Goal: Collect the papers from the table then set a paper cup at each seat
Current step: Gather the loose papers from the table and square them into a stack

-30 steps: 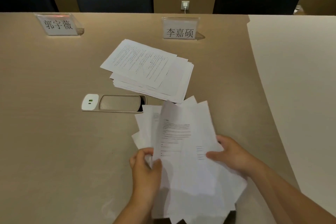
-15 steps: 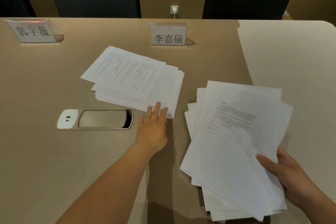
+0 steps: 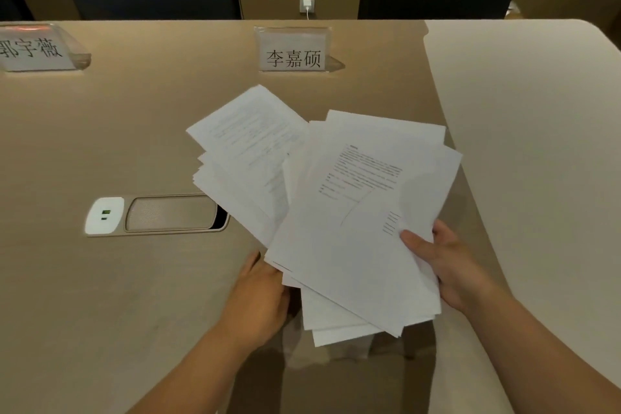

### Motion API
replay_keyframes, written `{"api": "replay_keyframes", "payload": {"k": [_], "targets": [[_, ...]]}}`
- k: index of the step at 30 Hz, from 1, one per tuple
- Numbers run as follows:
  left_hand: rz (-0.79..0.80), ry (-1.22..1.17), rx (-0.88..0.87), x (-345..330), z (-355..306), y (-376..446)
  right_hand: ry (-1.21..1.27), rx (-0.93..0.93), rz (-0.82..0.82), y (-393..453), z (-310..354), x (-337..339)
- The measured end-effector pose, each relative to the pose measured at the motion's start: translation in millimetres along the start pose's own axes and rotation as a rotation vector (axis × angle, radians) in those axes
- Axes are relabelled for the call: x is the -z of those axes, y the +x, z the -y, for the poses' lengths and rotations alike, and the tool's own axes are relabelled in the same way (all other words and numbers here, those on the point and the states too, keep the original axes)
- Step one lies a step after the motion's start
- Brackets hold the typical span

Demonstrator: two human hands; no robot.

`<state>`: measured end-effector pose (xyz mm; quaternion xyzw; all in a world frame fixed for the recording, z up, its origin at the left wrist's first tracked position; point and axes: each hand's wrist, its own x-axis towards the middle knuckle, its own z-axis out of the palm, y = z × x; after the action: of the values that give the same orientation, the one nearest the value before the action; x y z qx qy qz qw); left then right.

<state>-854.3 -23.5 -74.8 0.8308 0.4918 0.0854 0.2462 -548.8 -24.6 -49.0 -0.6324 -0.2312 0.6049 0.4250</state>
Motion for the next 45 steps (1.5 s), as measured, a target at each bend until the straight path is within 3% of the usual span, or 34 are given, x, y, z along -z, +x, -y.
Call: {"api": "replay_keyframes", "payload": {"k": [3, 5, 10, 12, 15, 18, 20, 25, 30, 33, 38, 45], "targets": [[-0.003, -0.061, -0.126, 6.0, 2.6, -17.3, -0.094, 0.010, -0.067, 3.3, 0.8, -8.0], [-0.054, -0.117, -0.101, 12.6, 7.7, -23.1, -0.148, 0.033, -0.108, 6.0, -1.0, -10.8], [-0.383, -0.221, 0.331, 20.1, 16.4, -4.6, -0.395, 0.127, -0.184, 14.0, -7.9, -22.5], [-0.246, -0.198, 0.448, 16.5, 13.5, 10.9, -0.520, 0.156, -0.192, 17.0, -6.1, -27.1], [-0.012, -0.039, 0.432, 4.1, 8.3, 20.0, -0.633, 0.193, -0.191, 23.8, -0.9, -32.8], [-0.041, -0.025, 0.329, -2.5, 8.9, 12.0, -0.913, 0.252, -0.244, 35.4, 8.6, -39.3], [-0.066, -0.055, 0.266, -0.6, 13.2, 4.3, -0.986, 0.187, -0.213, 43.5, 17.2, -44.2], [-0.081, -0.231, 0.288, 10.9, 19.9, -4.0, -0.941, 0.114, -0.125, 52.2, 22.8, -57.3], [-0.350, -0.728, 0.616, 11.7, 4.1, 3.8, -0.803, 0.063, -0.071, 41.2, 10.1, -65.7], [-0.417, -1.004, 0.778, 13.9, 0.1, 8.4, -0.618, 0.037, -0.074, 37.2, -2.9, -63.9], [-0.432, -1.091, 0.860, 7.8, 5.0, 1.7, -0.632, 0.053, -0.087, 24.0, -13.6, -65.6], [-0.393, -1.099, 0.886, 12.1, -0.7, -6.5, -0.365, 0.173, 0.108, -12.6, -12.5, -54.2]]}}
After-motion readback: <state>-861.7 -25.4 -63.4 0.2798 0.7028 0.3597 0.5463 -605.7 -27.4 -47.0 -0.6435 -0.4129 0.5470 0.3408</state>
